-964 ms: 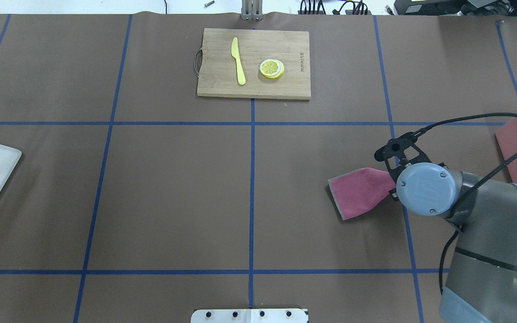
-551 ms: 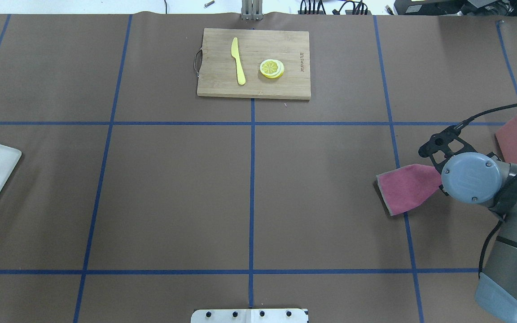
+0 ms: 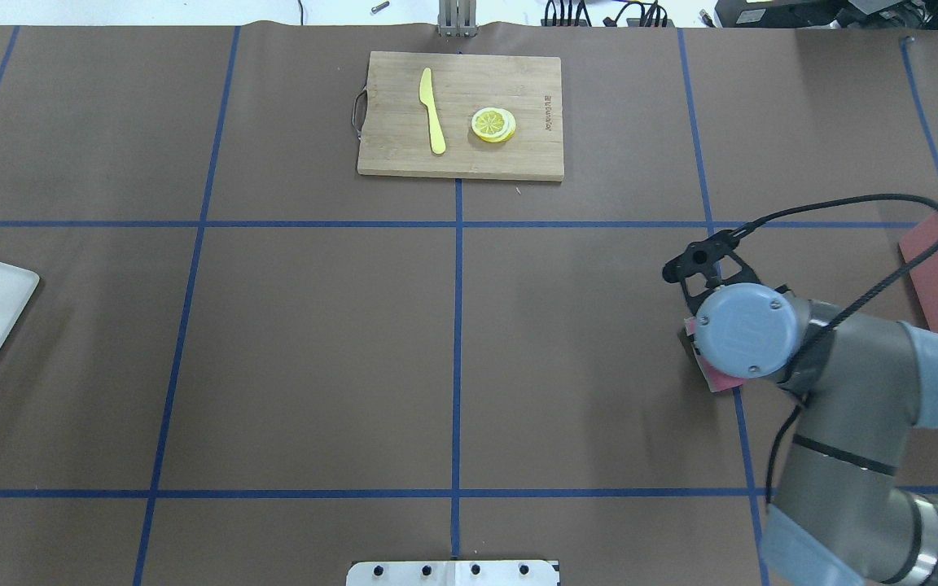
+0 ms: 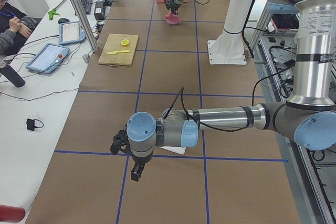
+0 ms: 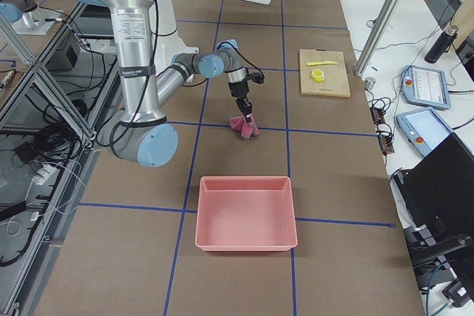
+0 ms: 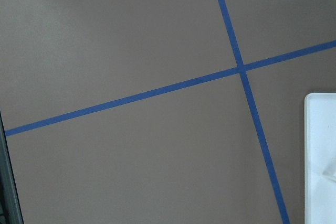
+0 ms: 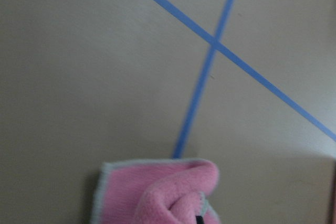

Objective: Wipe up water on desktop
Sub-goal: 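Wipe the cloth once more across the table with the right gripper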

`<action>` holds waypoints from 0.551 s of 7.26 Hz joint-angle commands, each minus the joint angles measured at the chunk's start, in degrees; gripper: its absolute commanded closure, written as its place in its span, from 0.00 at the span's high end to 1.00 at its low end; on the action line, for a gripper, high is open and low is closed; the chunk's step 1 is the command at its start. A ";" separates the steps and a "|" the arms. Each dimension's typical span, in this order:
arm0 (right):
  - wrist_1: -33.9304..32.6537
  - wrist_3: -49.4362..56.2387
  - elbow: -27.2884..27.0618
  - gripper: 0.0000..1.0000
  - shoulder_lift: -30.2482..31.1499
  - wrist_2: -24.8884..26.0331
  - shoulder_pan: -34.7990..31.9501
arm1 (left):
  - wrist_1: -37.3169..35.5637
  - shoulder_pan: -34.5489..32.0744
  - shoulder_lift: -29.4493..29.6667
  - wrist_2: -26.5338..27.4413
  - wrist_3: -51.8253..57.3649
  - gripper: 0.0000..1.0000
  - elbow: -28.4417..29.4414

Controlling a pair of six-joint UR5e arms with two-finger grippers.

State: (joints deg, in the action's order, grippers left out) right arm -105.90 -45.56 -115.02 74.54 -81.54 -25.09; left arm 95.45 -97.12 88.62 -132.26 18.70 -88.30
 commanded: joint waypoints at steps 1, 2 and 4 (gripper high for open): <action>-1.15 -10.48 8.11 0.00 -15.49 0.06 5.57 | 0.00 0.00 0.15 -0.02 -0.07 0.99 -0.03; -0.72 -14.08 11.80 0.00 -20.61 0.24 6.89 | 0.00 0.00 0.15 -0.02 -0.07 0.99 0.06; 4.87 -19.28 19.53 0.00 -28.45 0.41 7.86 | 0.00 0.00 0.15 -0.02 -0.07 0.99 0.06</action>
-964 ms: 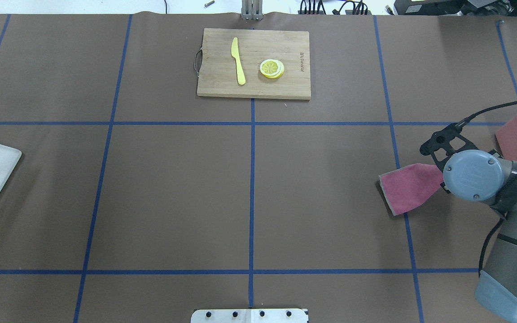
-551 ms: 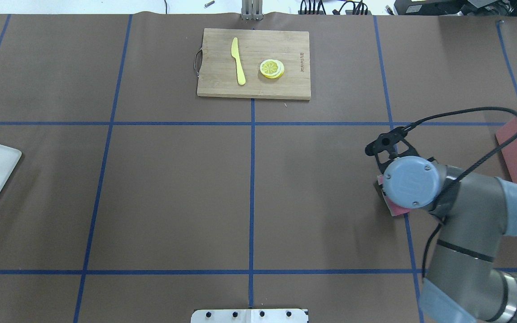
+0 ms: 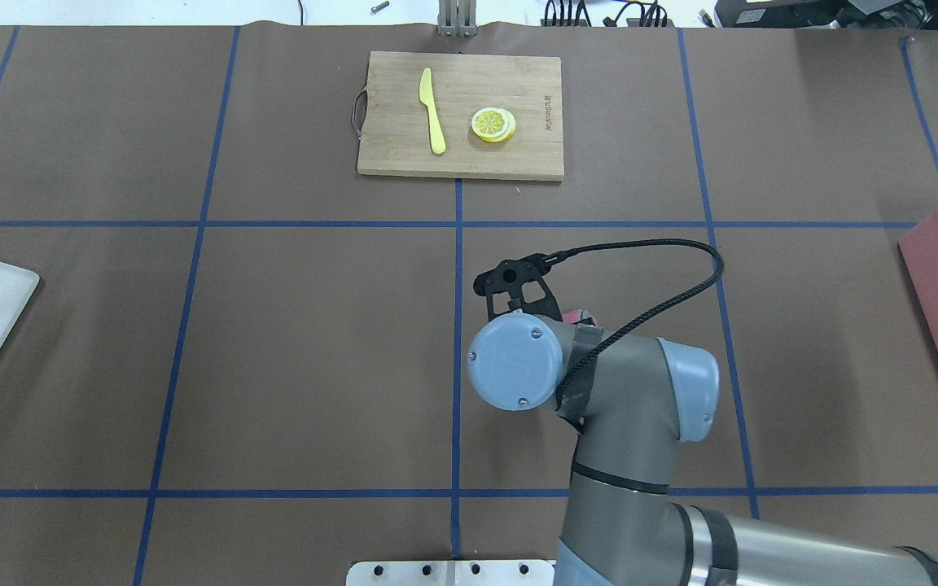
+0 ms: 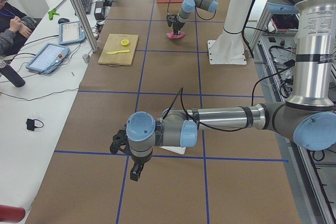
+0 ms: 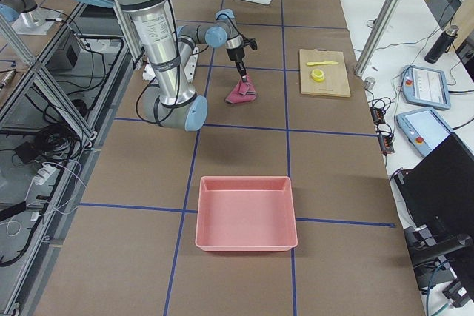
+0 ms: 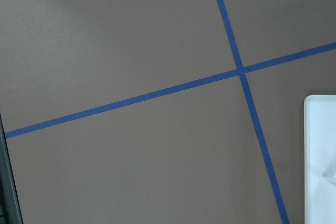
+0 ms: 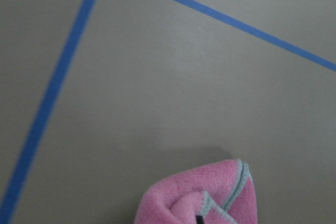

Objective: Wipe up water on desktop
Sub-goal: 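Wipe the cloth once more across the table with the right gripper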

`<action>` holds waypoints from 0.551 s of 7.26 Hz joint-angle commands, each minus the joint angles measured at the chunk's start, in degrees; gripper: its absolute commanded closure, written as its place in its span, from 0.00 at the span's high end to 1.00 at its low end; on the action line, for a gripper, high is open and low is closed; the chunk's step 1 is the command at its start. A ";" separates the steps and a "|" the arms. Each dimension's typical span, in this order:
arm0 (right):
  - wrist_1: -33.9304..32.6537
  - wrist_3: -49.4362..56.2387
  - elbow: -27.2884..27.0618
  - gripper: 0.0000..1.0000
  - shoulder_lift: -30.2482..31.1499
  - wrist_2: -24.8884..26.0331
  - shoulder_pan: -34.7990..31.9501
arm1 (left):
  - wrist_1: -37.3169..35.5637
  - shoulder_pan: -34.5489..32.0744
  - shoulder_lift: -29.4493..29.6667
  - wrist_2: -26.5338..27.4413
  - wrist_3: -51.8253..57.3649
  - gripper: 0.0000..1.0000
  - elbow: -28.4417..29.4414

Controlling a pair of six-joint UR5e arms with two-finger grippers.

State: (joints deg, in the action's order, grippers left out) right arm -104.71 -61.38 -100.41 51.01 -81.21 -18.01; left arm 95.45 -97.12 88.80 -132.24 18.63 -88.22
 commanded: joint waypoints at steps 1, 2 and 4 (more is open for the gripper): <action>7.99 -4.88 7.57 0.00 -6.96 0.43 1.13 | 0.00 0.00 0.05 0.05 0.00 0.99 0.06; 10.03 -6.81 7.86 0.00 -8.54 0.52 1.22 | 0.00 0.00 -0.03 -0.04 0.00 0.99 -0.02; 12.94 -8.68 6.82 0.00 -9.61 0.43 0.70 | 0.00 0.00 0.05 -0.04 0.00 0.99 -0.02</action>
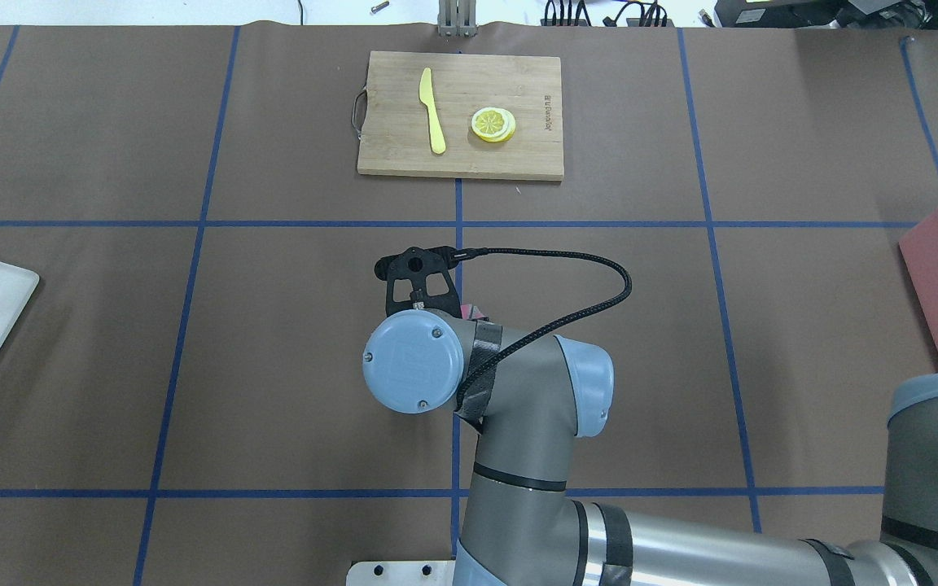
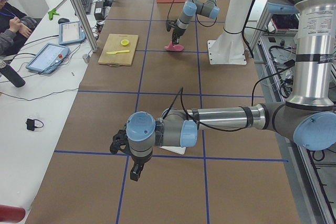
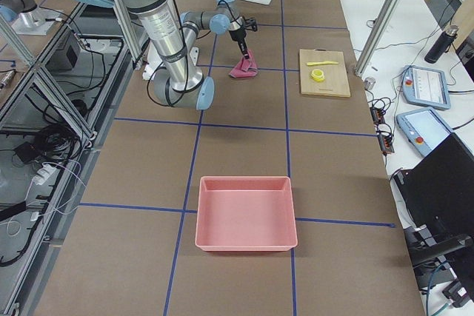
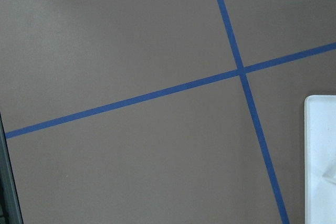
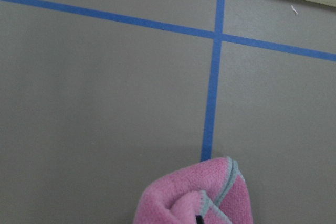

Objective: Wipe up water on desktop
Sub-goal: 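Lift the pink cloth with the right gripper and drop it into the pink bin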

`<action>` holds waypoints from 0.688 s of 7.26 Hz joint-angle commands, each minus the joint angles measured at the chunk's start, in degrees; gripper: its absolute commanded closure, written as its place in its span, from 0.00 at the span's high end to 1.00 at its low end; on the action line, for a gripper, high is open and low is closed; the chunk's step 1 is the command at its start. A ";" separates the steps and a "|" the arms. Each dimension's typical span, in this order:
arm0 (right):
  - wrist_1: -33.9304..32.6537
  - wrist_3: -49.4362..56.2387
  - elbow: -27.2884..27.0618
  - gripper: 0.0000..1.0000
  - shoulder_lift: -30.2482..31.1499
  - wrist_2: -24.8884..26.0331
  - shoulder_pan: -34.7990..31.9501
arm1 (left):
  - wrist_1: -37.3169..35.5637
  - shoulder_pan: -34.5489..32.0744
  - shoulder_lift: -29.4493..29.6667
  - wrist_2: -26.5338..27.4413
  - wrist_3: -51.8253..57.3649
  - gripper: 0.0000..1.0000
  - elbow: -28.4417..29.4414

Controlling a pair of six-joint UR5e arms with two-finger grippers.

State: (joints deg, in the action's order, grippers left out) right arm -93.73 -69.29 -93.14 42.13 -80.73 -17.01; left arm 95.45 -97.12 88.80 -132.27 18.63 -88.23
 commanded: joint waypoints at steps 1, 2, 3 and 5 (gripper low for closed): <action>1.36 0.20 -2.29 0.00 0.13 -0.73 -1.61 | 0.00 0.00 0.15 0.08 -0.09 0.99 0.07; -3.00 3.43 -8.84 0.00 3.80 -3.70 -3.80 | -0.09 0.00 0.15 0.08 -0.09 0.99 0.34; -9.13 9.20 -18.04 0.00 8.71 -7.56 -7.22 | -0.44 0.00 -0.29 0.08 -0.35 0.99 0.60; -16.72 19.65 -30.14 0.00 15.68 -16.07 -16.34 | -0.53 0.00 -1.95 -0.10 -10.22 0.99 -1.05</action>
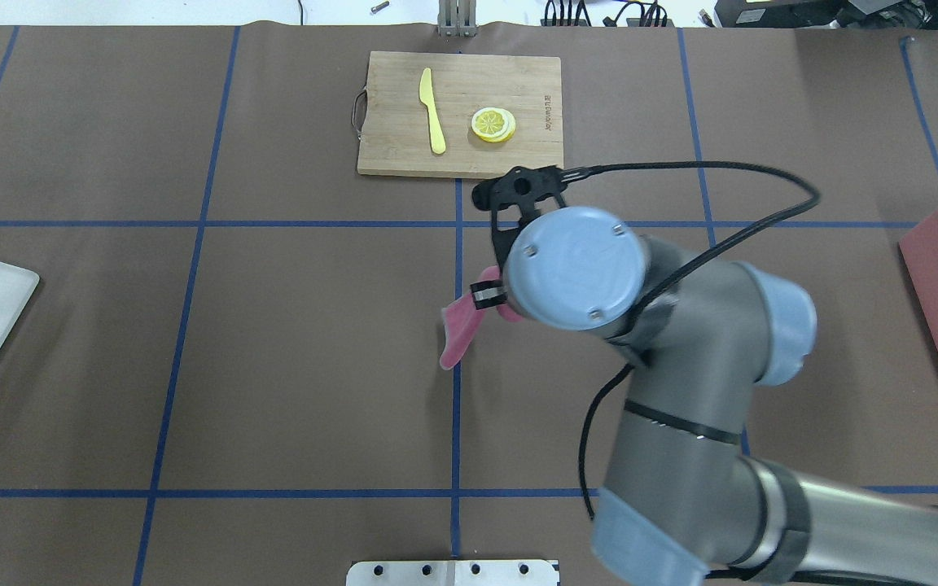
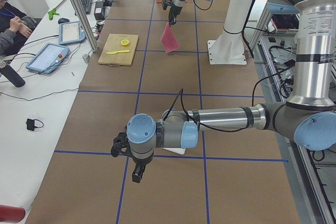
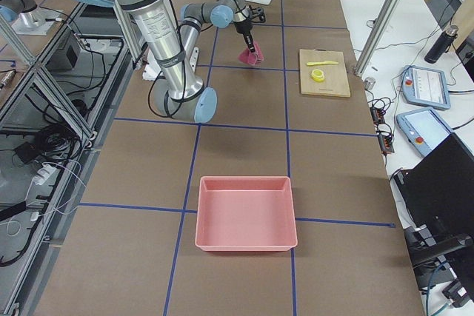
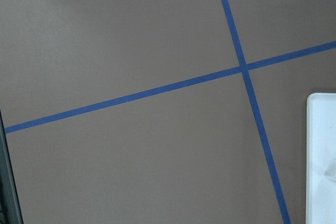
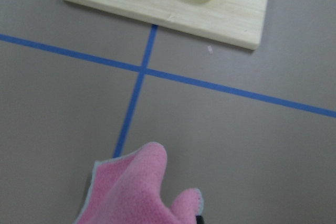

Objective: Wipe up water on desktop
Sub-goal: 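Lift the pink cloth with the right gripper and drop it into the pink bin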

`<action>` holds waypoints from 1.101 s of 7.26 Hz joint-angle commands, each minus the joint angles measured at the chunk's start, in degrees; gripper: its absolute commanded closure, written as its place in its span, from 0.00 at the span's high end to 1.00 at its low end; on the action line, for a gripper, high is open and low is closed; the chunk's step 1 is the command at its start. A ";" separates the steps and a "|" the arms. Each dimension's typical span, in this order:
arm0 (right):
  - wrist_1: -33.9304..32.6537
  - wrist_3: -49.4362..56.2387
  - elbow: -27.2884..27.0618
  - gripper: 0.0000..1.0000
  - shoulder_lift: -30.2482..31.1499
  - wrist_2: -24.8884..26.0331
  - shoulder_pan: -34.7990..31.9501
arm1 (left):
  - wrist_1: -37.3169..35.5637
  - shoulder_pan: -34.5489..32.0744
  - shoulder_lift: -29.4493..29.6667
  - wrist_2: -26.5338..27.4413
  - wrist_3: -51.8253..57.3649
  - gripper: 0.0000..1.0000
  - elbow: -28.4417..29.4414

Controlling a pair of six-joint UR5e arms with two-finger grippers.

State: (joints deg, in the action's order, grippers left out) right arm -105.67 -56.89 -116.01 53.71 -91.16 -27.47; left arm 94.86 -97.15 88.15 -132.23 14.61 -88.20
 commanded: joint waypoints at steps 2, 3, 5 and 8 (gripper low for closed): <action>-4.90 19.13 -7.56 0.00 6.91 -12.86 -15.11 | -0.81 0.38 -2.88 -1.79 -16.24 0.99 -6.17; -4.64 25.45 -7.65 0.00 9.37 -15.94 -19.68 | -0.99 0.73 -3.15 -1.81 -16.46 0.99 -7.58; -4.37 31.48 -8.35 0.00 16.03 -23.92 -28.99 | -0.64 3.62 -3.07 -1.80 -16.37 0.99 -8.04; -4.37 44.49 -10.20 0.00 29.82 -28.89 -45.52 | -0.29 3.72 -3.07 -1.81 -15.84 0.99 -8.12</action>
State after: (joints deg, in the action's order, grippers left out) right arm -110.01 -21.23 -125.57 77.35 -118.70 -66.45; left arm 94.46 -93.51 85.08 -134.03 -1.31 -96.29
